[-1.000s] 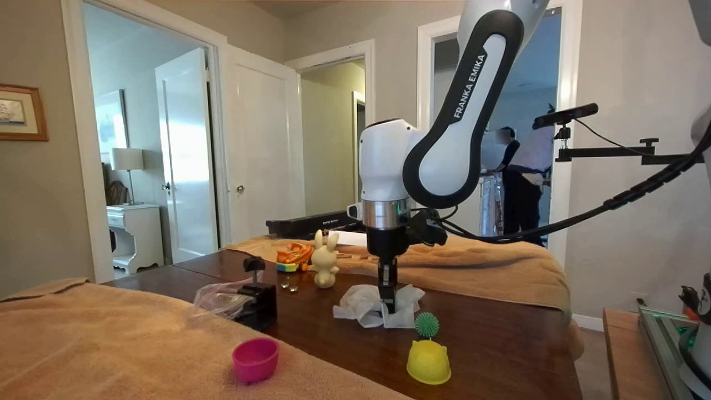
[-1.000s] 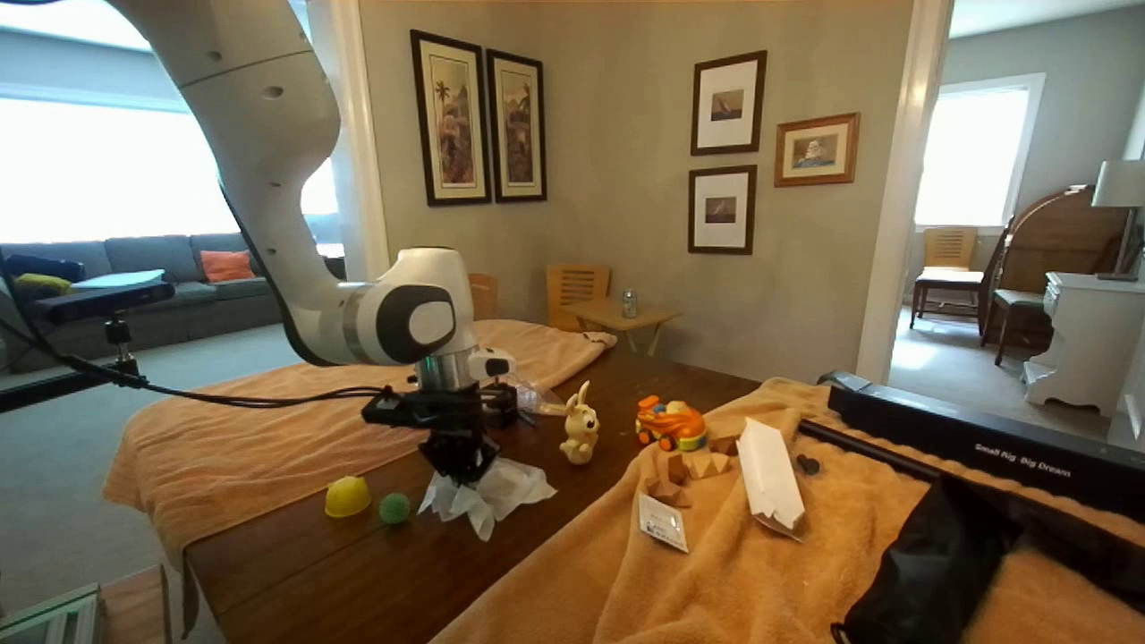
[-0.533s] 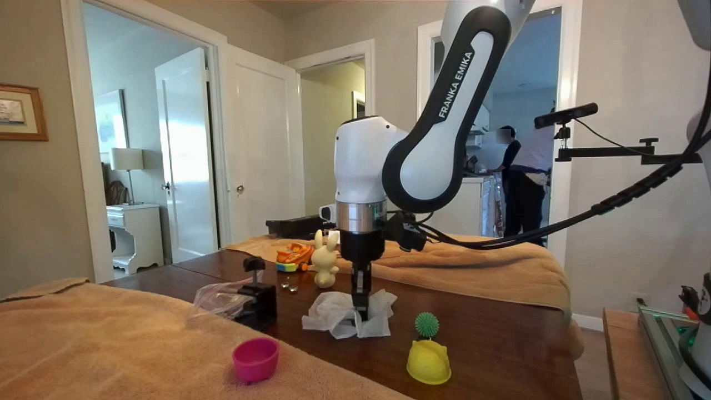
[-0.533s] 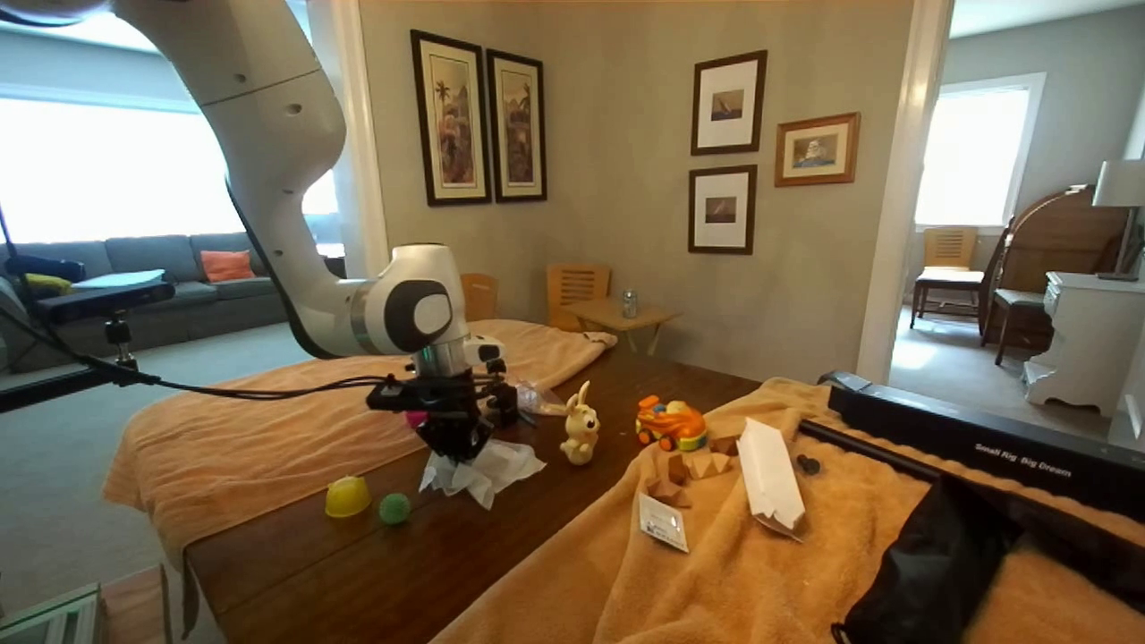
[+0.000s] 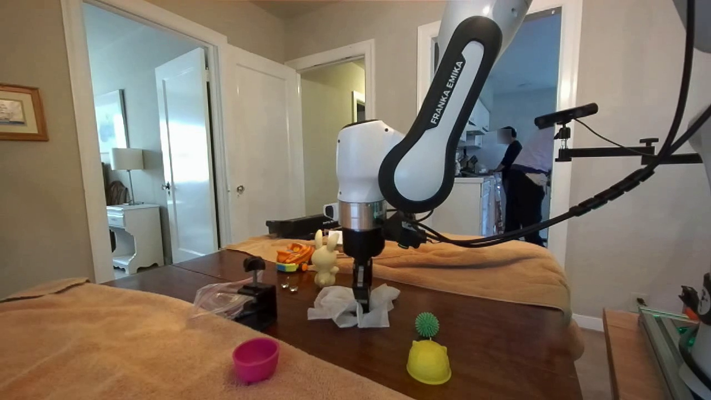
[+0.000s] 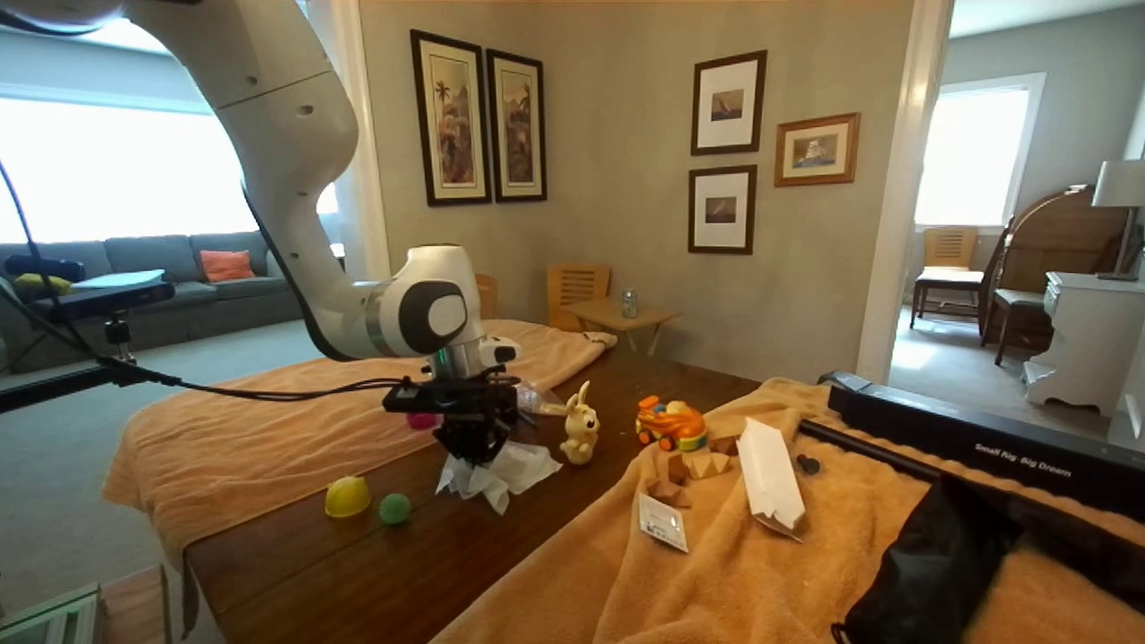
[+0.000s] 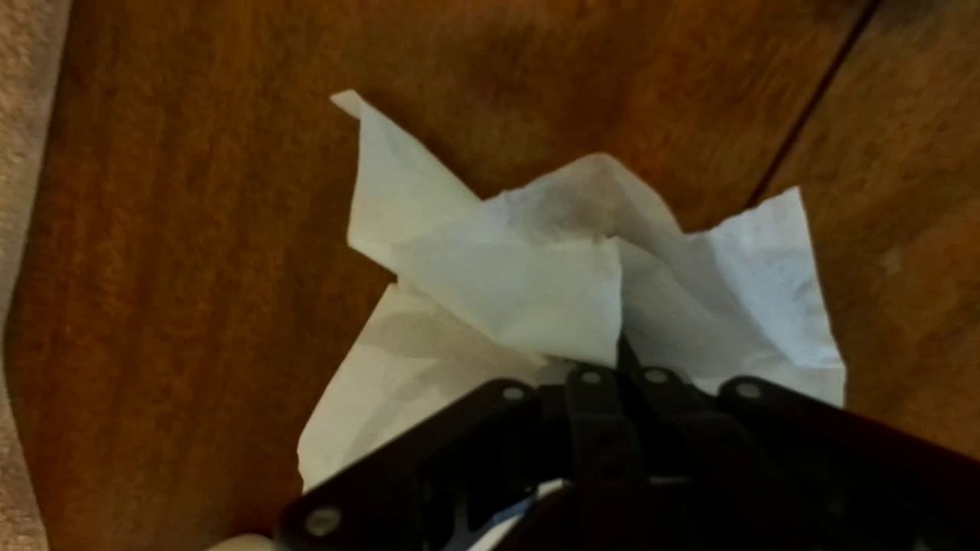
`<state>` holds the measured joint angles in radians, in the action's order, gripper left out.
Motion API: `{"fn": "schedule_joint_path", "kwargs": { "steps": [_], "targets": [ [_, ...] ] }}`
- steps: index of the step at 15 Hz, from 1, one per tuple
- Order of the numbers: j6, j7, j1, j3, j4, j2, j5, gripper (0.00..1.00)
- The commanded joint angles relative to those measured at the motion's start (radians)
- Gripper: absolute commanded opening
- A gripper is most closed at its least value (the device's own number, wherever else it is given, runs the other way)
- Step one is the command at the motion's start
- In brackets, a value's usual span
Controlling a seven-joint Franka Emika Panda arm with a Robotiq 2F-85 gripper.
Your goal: Clean the table
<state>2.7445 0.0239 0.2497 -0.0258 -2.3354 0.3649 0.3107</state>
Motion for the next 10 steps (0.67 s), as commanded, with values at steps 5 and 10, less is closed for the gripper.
{"fn": "schedule_joint_path", "kwargs": {
  "steps": [5,10],
  "targets": [
    [-0.016,-0.005,-0.086,-0.058,-0.132,-0.102,0.043,0.00],
    [-0.003,-0.011,-0.094,-0.049,-0.132,-0.089,0.048,0.00]
  ]
}}
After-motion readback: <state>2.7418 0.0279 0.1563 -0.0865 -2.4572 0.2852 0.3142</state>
